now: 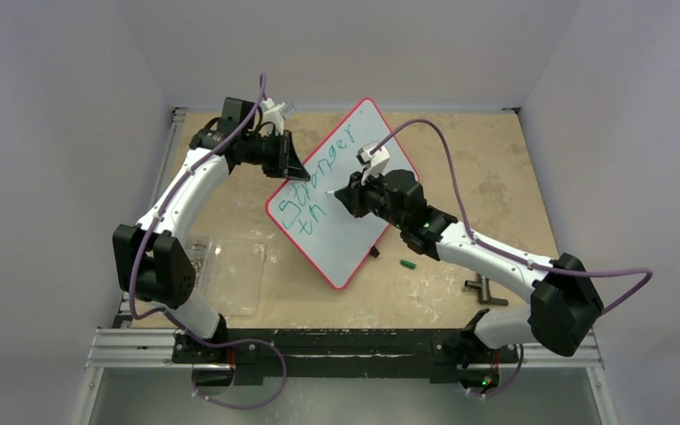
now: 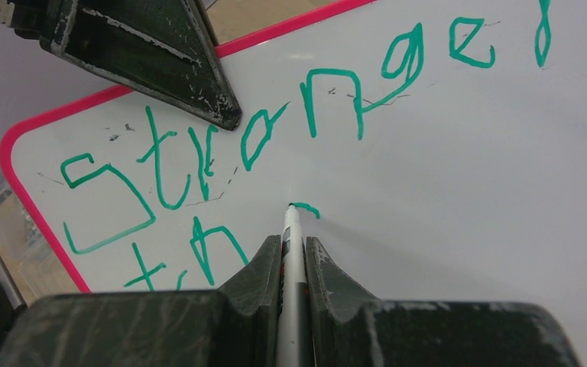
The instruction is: Write a sentence on the whiteboard
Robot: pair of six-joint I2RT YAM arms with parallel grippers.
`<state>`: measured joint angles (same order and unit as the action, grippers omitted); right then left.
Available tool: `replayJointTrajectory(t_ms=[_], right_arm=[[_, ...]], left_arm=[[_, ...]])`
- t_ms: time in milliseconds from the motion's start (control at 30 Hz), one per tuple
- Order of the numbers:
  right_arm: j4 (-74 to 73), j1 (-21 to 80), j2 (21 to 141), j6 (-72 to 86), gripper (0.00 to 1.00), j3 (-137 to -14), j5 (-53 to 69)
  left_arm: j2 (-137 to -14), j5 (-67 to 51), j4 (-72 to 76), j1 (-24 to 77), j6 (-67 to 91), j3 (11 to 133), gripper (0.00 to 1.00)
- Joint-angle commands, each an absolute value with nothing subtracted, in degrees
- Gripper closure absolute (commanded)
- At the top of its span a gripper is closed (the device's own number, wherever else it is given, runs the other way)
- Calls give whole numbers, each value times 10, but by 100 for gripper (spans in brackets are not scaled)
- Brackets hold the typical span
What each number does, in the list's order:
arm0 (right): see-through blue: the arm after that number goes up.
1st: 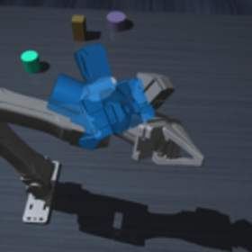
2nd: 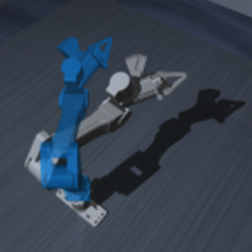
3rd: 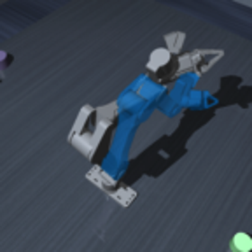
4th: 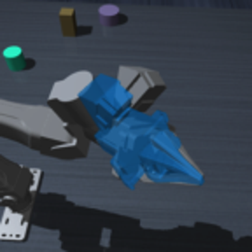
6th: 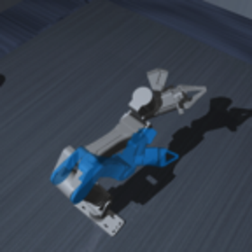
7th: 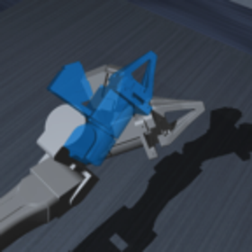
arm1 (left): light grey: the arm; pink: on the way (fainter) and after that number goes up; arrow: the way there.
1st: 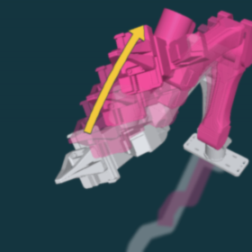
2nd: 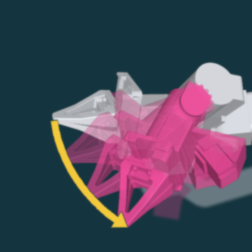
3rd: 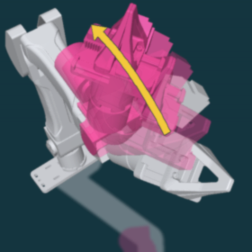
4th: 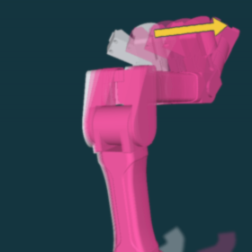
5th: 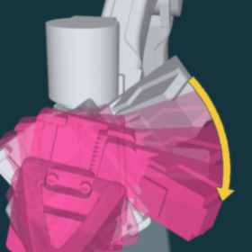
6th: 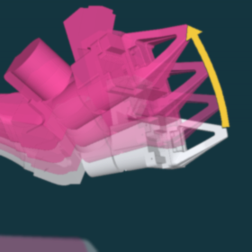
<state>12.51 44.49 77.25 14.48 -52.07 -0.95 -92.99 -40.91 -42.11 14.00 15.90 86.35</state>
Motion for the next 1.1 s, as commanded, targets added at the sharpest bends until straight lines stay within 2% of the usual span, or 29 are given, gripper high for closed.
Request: replayJointTrajectory(t_ms=[0, 467, 1067], right_arm=[[143, 446, 773, 142, 100, -522, 30], [132, 445, 736, 146, 100, -458, 20], [117, 445, 771, 154, 100, -530, -28]], left_arm=[[-899, -392, -404, 138, 160, 869, 100], [-898, -391, -404, 138, 161, 869, 100], [-897, -392, -403, 139, 162, 867, 100]])
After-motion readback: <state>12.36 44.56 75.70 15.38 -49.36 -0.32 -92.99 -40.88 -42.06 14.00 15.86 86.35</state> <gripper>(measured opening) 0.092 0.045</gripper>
